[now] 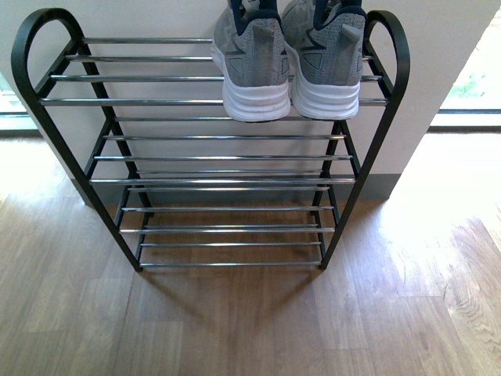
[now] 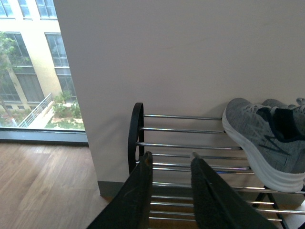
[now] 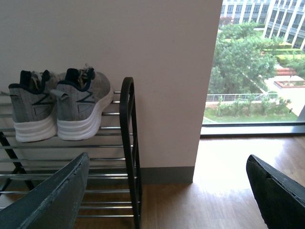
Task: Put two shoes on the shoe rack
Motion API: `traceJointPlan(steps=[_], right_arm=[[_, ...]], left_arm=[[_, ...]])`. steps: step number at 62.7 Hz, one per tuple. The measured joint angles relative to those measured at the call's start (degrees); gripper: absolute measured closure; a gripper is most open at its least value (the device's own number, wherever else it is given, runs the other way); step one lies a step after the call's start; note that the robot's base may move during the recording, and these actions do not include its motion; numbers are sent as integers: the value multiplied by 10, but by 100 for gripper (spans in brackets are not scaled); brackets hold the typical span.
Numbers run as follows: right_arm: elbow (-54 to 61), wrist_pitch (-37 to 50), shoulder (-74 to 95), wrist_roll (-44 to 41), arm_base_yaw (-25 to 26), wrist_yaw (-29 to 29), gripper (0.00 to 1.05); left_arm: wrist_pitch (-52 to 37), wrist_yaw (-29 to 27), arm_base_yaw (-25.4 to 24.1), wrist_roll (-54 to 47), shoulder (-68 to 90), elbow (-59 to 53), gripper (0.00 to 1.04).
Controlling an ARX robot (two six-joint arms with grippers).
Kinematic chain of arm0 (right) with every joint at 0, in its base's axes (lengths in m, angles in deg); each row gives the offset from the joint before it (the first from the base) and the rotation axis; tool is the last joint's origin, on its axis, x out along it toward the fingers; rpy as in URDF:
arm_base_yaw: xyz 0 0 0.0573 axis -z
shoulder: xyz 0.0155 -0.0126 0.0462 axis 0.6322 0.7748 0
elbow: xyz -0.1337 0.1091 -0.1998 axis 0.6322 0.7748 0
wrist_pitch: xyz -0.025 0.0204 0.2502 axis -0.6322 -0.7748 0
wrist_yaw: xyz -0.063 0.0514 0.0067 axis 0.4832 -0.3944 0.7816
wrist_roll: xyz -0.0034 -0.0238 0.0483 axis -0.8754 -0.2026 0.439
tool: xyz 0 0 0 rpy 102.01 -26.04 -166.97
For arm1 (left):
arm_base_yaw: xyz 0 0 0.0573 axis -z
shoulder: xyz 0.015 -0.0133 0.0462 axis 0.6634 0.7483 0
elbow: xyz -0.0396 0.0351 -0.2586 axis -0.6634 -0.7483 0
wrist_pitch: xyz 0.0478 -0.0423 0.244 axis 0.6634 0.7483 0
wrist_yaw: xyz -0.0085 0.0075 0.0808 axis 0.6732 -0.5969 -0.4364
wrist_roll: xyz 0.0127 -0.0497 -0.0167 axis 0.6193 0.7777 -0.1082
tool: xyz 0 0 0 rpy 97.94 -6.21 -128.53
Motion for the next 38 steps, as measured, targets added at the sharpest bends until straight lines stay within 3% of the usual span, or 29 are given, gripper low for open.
traceJointPlan(steps=[4, 24, 30, 38], right_arm=[[0, 0, 0, 0, 0, 0, 9], [0, 0, 0, 0, 0, 0, 9], [0, 0, 0, 0, 0, 0, 9], [0, 0, 0, 0, 0, 0, 9]], left_arm=[[-2, 16, -18, -1, -22, -19, 104], [15, 85, -87, -5, -120, -97, 104], [28, 143, -134, -5, -145, -109, 104], [41, 146, -151, -5, -169, -119, 104]])
